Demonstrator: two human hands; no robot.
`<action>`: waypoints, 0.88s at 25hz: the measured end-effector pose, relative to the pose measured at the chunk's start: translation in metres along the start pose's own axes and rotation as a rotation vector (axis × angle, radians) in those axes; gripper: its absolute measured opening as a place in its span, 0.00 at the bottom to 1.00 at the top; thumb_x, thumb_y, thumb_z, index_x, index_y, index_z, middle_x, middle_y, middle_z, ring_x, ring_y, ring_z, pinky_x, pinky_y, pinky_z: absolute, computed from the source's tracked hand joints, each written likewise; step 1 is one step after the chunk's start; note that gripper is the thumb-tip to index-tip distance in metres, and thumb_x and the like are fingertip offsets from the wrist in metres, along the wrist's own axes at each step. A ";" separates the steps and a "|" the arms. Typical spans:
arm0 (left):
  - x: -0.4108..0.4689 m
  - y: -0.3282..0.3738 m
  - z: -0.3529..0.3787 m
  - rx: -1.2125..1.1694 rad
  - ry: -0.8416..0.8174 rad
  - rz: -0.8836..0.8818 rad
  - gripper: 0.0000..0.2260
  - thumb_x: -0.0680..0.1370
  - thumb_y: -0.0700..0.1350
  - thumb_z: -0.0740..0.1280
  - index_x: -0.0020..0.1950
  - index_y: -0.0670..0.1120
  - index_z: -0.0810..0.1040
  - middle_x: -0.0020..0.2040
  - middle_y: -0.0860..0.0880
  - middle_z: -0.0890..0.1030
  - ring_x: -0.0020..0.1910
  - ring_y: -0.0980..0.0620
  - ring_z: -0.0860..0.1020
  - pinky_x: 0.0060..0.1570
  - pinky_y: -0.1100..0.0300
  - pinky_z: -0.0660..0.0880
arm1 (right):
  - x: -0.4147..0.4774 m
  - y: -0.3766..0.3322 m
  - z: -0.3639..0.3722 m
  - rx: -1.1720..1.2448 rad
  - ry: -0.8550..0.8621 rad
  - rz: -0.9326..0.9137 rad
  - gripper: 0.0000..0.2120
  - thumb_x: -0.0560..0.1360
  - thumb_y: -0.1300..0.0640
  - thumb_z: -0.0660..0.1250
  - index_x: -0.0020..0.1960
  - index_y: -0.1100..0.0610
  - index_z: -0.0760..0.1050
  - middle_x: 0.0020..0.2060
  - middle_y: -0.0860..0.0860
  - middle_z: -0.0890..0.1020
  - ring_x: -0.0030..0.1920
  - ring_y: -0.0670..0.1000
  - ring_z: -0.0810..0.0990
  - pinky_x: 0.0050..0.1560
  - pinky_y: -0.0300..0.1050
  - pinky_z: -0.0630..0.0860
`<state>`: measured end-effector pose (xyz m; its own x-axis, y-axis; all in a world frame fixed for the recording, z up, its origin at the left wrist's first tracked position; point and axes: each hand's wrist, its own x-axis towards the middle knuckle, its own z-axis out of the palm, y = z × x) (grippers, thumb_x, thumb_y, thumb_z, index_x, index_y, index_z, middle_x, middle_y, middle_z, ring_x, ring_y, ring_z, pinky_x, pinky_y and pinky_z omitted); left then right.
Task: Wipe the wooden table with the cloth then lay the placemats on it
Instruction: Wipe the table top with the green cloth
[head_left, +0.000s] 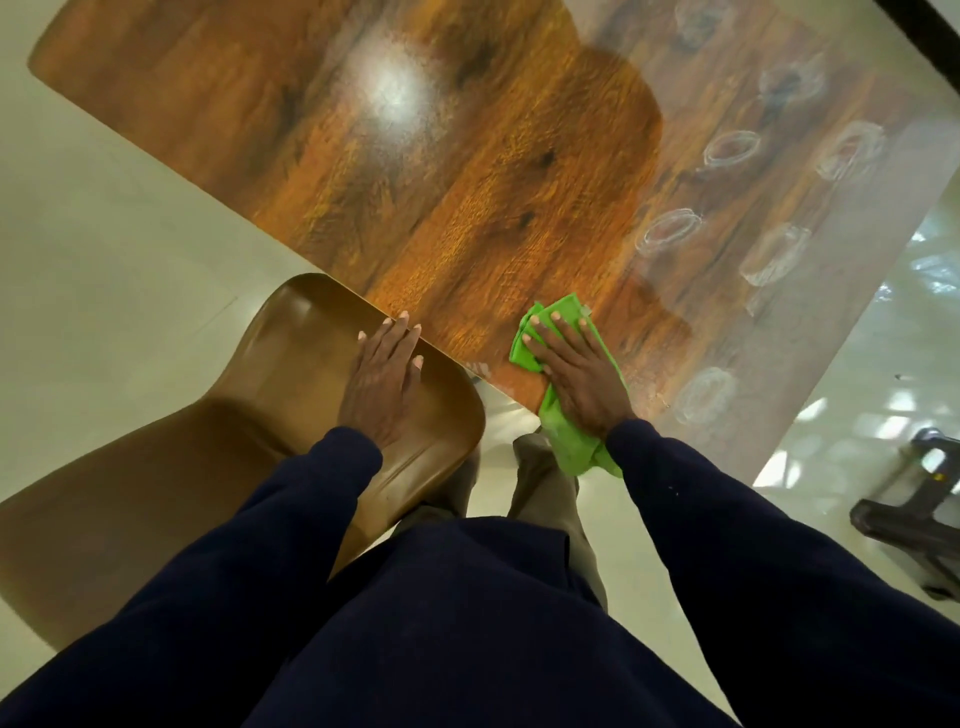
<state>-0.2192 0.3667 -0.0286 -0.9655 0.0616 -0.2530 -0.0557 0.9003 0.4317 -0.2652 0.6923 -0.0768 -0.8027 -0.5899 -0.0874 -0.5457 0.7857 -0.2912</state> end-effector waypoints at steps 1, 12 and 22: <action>-0.002 -0.002 0.001 -0.002 0.008 -0.008 0.25 0.88 0.52 0.48 0.82 0.44 0.66 0.84 0.44 0.63 0.84 0.46 0.58 0.84 0.44 0.50 | 0.012 -0.001 -0.002 -0.005 0.035 0.109 0.26 0.88 0.54 0.52 0.86 0.51 0.56 0.85 0.53 0.57 0.85 0.59 0.53 0.83 0.67 0.53; -0.017 0.001 0.015 -0.027 -0.029 -0.075 0.27 0.87 0.54 0.46 0.81 0.44 0.67 0.83 0.44 0.63 0.84 0.46 0.58 0.84 0.43 0.50 | 0.000 -0.040 0.021 -0.070 -0.109 -0.219 0.26 0.89 0.49 0.49 0.86 0.49 0.53 0.86 0.52 0.55 0.86 0.59 0.50 0.84 0.65 0.51; 0.001 0.021 0.021 -0.062 -0.053 0.023 0.27 0.87 0.55 0.45 0.82 0.45 0.66 0.84 0.45 0.62 0.85 0.47 0.56 0.84 0.42 0.50 | -0.014 0.032 -0.011 0.068 0.189 0.525 0.24 0.88 0.54 0.52 0.84 0.51 0.61 0.84 0.53 0.61 0.85 0.60 0.54 0.82 0.69 0.51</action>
<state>-0.2162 0.3947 -0.0377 -0.9520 0.1064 -0.2871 -0.0508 0.8698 0.4907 -0.2742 0.7279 -0.0741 -0.9950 -0.0741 -0.0671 -0.0493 0.9476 -0.3155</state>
